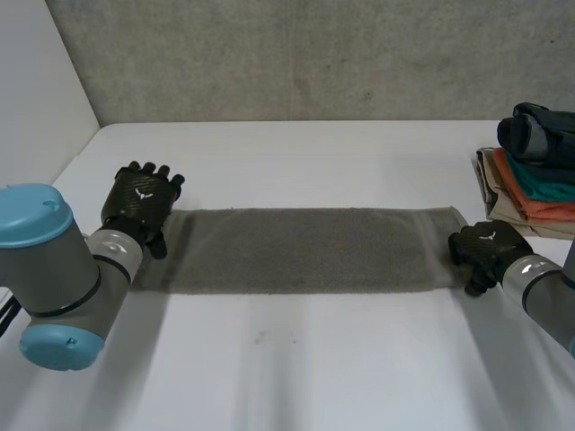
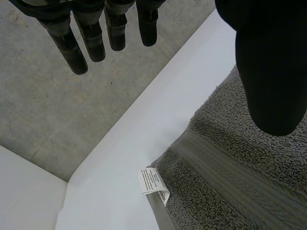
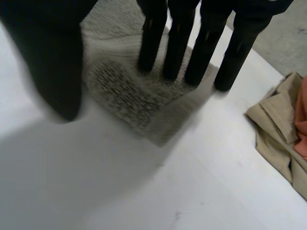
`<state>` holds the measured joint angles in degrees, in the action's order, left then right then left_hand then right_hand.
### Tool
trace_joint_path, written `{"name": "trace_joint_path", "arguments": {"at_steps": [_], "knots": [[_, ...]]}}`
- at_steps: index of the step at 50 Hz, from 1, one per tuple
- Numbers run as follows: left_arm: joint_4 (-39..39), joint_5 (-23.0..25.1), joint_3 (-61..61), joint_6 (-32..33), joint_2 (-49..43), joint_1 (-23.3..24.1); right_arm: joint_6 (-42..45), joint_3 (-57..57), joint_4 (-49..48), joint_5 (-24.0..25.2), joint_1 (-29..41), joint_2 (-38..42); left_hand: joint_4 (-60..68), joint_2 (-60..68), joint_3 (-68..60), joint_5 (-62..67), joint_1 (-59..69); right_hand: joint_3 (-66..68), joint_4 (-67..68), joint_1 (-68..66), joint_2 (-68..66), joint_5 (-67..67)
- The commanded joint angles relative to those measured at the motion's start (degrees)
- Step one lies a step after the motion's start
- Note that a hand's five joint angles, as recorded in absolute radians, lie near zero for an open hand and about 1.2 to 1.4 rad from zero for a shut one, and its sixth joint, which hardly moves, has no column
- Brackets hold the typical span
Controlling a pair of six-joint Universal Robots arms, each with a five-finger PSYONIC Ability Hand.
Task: Fold the laundry.
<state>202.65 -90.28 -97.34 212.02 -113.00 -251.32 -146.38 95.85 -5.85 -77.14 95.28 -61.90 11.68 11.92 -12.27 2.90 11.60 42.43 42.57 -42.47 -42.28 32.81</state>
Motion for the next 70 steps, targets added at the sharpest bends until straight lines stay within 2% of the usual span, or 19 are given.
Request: {"name": "trace_joint_path", "arguments": {"at_steps": [1, 5, 12, 20, 22, 27, 31, 39, 44, 45, 46, 47, 48, 54, 58, 63, 65, 69, 70], "knots": [[0.3, -0.1, 0.2, 0.1, -0.4, 0.0, 1.5, -0.6, -8.3, -4.5, -1.9, 2.7, -1.7, -1.9, 2.3, -2.9, -1.6, 37.6, 37.4, -37.5, -37.7, 37.2], [0.3, 0.0, -0.5, 0.1, 0.8, 0.0, 4.3, 1.2, -10.0, -9.1, -4.0, -0.1, -1.7, -1.9, 2.3, -2.9, -1.6, 37.6, 37.4, -37.5, -37.7, 37.2], [0.3, 0.1, -1.5, 0.0, 4.5, 0.3, 15.7, 4.3, -9.3, -7.7, -10.1, -4.5, -1.7, -1.9, 2.3, -2.9, -1.6, 37.6, 37.4, -37.5, -37.7, 37.2], [0.2, 0.0, -3.1, 0.0, 7.1, 0.0, 23.8, 1.6, -9.6, -8.5, -9.3, -5.3, -1.7, -1.9, 2.3, -2.9, -1.6, 37.6, 37.4, -37.5, -37.7, 37.2], [0.2, 0.0, -3.4, 0.0, 7.8, -0.1, 23.7, 0.7, -10.1, -7.9, -6.2, -5.8, -1.7, -1.9, 2.3, -2.9, -1.6, 37.6, 37.4, -37.5, -37.7, 37.2], [0.1, 0.0, -3.8, -0.1, 10.0, -1.3, 23.6, -5.0, -14.6, -4.3, 15.7, -5.9, -1.7, -1.9, 2.3, -2.9, -1.6, 37.6, 37.4, -37.5, -37.7, 37.2], [-0.1, -0.1, -5.0, -0.3, 11.7, -2.5, 23.9, -8.1, -19.4, -0.4, 26.9, -2.5, -1.7, -1.9, 2.3, -2.9, -1.6, 37.6, 37.4, -37.5, -37.7, 37.2], [-0.1, 0.1, -7.4, -1.9, 13.4, -2.9, 24.1, -18.4, -23.5, 7.6, 43.4, 12.9, -1.7, -1.9, 2.3, -2.9, -1.6, 37.6, 37.4, -37.5, -37.7, 37.2], [-0.1, 0.2, -8.0, -2.0, 13.3, -3.6, 24.1, -22.3, -22.8, 7.6, 46.0, 20.8, -1.7, -1.9, 2.3, -2.9, -1.6, 37.6, 37.4, -37.5, -37.7, 37.2], [-0.1, 0.2, -8.0, -2.0, 13.2, -3.7, 24.3, -22.3, -22.7, 7.5, 46.1, 21.0, -1.7, -1.9, 2.3, -2.9, -1.6, 33.0, 32.8, -32.9, -33.1, 32.6], [-0.1, 0.2, -8.0, -2.0, 13.2, -3.8, 24.0, -22.2, -22.7, 6.6, 46.5, 20.9, -1.7, -1.9, 2.3, -2.9, -1.6, -8.2, -8.4, 8.3, 8.1, -8.6], [-0.1, 0.2, -8.0, -2.0, 13.2, -3.8, 23.5, -21.9, -22.7, 5.9, 46.6, 20.6, -1.7, -1.9, 2.3, -2.9, -1.6, -27.4, -27.6, 27.5, 27.3, -27.8], [0.0, 0.2, -7.9, -2.0, 13.2, -3.8, 23.2, -21.8, -22.6, 4.6, 46.3, 20.3, -1.7, -1.9, 2.3, -2.9, -1.6, -32.4, -32.6, 32.5, 32.3, -32.8], [0.2, 0.2, -7.3, -2.0, 13.2, -3.1, 4.6, -17.6, -19.7, -11.3, 45.0, 12.3, -1.7, -1.9, 2.3, -2.9, -1.6, -32.4, -32.6, 32.5, 32.3, -32.8], [0.2, 0.2, -6.9, -2.0, 13.3, -2.7, -7.2, -14.4, -10.7, -12.3, 39.8, 6.1, -1.7, -1.9, 2.3, -2.9, -1.6, -32.4, -32.6, 32.5, 32.3, -32.8], [0.2, 0.2, -6.7, -2.0, 13.4, -1.5, -8.3, -10.7, -1.9, -12.0, 34.4, 5.3, -1.7, -1.9, 2.3, -2.9, -1.6, -32.4, -32.6, 32.5, 32.3, -32.8], [0.3, 0.2, -6.7, -2.0, 13.2, -0.4, -7.5, -9.6, -1.4, -12.3, 32.6, 5.4, -1.7, -1.9, 2.3, -2.9, -1.6, -20.0, -20.1, 20.0, 19.8, -20.4], [0.2, 0.2, -6.9, -2.0, 12.8, 0.4, -2.4, -6.6, -1.8, -14.3, 27.2, 5.1, -1.7, -1.9, 2.3, -2.9, -1.6, 37.5, 37.3, -37.4, -37.6, 37.1], [0.2, 0.2, -7.0, -2.0, 12.7, 0.4, 0.7, -6.4, -2.8, -15.7, 26.2, 4.7, -1.7, -1.9, 2.3, -2.9, -1.6, 37.6, 37.4, -37.5, -37.7, 37.2]]}}
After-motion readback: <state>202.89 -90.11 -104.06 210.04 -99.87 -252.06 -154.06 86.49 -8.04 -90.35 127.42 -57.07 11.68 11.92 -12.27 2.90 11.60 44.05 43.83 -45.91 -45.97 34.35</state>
